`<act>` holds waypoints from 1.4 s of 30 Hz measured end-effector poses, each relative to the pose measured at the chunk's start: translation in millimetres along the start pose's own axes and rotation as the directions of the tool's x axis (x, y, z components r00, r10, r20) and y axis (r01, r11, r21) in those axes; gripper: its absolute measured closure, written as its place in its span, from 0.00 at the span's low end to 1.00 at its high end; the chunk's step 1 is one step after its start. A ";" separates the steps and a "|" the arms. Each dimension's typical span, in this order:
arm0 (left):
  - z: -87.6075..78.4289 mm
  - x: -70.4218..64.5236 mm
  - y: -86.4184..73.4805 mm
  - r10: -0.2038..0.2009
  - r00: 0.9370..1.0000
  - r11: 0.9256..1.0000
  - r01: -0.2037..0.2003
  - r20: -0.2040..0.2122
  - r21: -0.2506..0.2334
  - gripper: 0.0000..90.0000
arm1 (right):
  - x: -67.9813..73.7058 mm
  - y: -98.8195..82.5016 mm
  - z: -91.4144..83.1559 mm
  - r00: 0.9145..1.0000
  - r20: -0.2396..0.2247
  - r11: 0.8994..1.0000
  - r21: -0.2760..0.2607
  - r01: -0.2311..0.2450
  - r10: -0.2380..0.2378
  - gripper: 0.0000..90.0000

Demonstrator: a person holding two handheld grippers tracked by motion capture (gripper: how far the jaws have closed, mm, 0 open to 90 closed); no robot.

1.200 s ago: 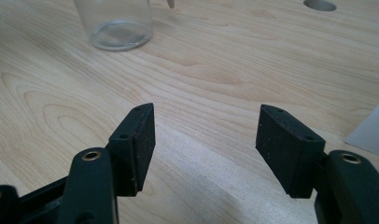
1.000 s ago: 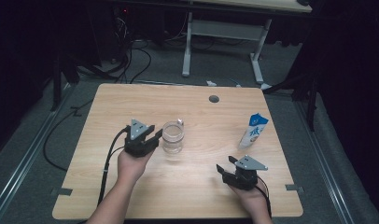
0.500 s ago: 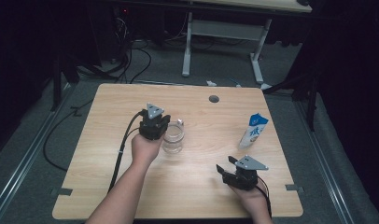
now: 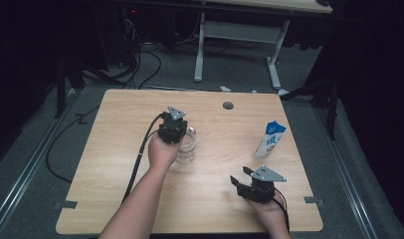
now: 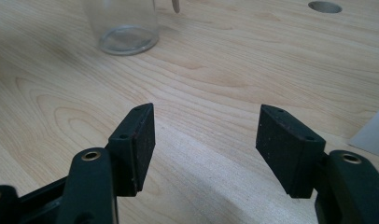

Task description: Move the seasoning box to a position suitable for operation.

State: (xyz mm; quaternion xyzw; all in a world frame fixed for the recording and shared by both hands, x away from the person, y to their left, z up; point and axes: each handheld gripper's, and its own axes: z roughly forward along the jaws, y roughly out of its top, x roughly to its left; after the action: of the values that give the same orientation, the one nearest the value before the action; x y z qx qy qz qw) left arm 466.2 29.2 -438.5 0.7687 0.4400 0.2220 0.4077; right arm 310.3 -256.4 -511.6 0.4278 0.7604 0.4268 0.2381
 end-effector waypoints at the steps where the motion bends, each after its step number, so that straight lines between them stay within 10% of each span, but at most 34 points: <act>1: 0.3 -0.5 0.0 -0.005 1.000 1.000 0.005 0.004 0.002 1.00 | 0.1 -0.1 0.2 1.000 0.000 1.000 0.002 0.001 -0.001 0.42; 42: -12.1 -16.3 -8.6 0.027 1.000 0.999 -0.027 -0.010 0.016 1.00 | 9.8 0.1 4.2 0.999 -0.011 0.999 0.022 0.039 -0.039 0.41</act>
State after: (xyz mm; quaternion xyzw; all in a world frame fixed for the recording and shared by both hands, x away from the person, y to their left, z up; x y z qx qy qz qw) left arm 445.1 22.8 -438.4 0.7767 0.4333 0.2280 0.3962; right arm 308.3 -246.1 -513.7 0.4131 0.7746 0.4159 0.2375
